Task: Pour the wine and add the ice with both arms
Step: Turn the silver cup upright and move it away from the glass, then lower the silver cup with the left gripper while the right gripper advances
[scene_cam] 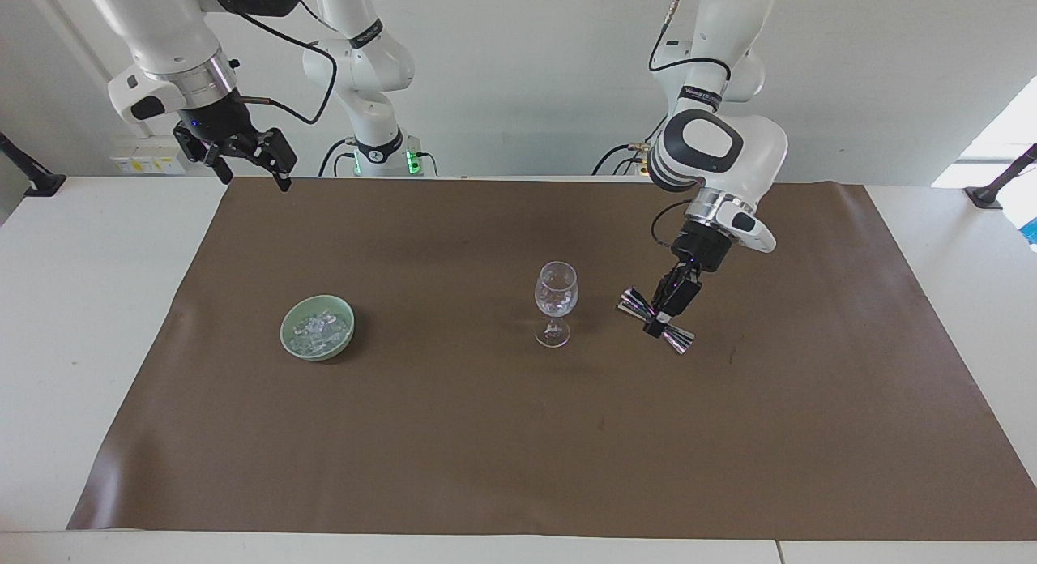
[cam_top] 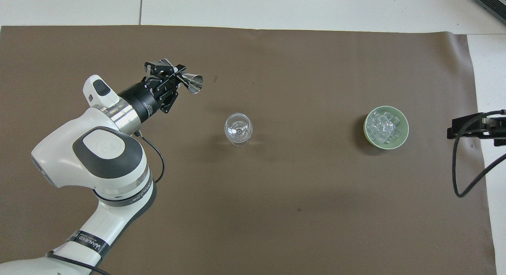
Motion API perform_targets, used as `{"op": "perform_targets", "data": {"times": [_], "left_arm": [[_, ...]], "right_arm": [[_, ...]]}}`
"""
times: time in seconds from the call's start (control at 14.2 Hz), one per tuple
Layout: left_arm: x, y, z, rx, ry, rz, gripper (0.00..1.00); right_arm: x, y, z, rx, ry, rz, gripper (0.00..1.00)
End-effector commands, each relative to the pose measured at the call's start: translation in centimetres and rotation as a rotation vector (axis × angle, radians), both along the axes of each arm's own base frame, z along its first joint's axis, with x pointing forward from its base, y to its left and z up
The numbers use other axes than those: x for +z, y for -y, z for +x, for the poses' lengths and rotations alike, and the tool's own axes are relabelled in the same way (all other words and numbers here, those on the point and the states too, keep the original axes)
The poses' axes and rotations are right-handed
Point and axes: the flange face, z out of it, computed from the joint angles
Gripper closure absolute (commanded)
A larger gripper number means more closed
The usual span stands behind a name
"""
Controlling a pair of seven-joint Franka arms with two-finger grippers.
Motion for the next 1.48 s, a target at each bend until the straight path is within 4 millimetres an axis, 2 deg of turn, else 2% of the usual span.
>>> {"op": "perform_targets", "data": {"times": [0.0, 0.35, 0.42, 0.71, 0.85, 0.99, 1.13, 1.27, 1.41], "left_arm": [[-0.1, -2.0, 0.3, 0.033, -0.072, -0.117, 1.0], [-1.1, -3.7, 1.1, 0.136, -0.193, -0.247, 1.0], [-1.1, -3.7, 1.1, 0.141, -0.2, -0.256, 1.0], [-1.3, -5.7, 1.6, 0.232, -0.286, -0.365, 1.0], [-1.8, -6.6, 2.0, 0.218, -0.332, -0.423, 1.0], [-2.7, -9.1, 2.7, 0.183, -0.371, -0.485, 1.0], [-3.2, -9.7, 2.3, 0.16, -0.393, -0.504, 1.0], [-4.5, -12.0, 2.3, 0.123, -0.453, -0.582, 1.0], [-5.2, -13.1, 1.8, 0.094, -0.484, -0.61, 1.0]], "right_arm": [[0.3, 0.4, -0.5, 0.017, -0.004, 0.005, 0.0], [0.1, -0.1, -0.8, 0.029, -0.025, 0.007, 0.0], [0.1, -0.7, -0.9, 0.04, -0.022, 0.006, 0.0], [-0.5, -2.8, -1.0, 0.073, -0.019, -0.009, 0.0], [-0.4, -1.9, -0.9, 0.054, -0.006, -0.007, 0.0], [-0.5, -1.3, -0.9, 0.046, -0.015, -0.002, 0.0], [-0.5, -0.9, -1.0, 0.04, -0.017, -0.002, 0.0], [-0.5, -1.0, -1.1, 0.042, -0.014, 0.0, 0.0], [-0.9, -1.2, -1.4, 0.045, -0.018, 0.0, 0.0]]}}
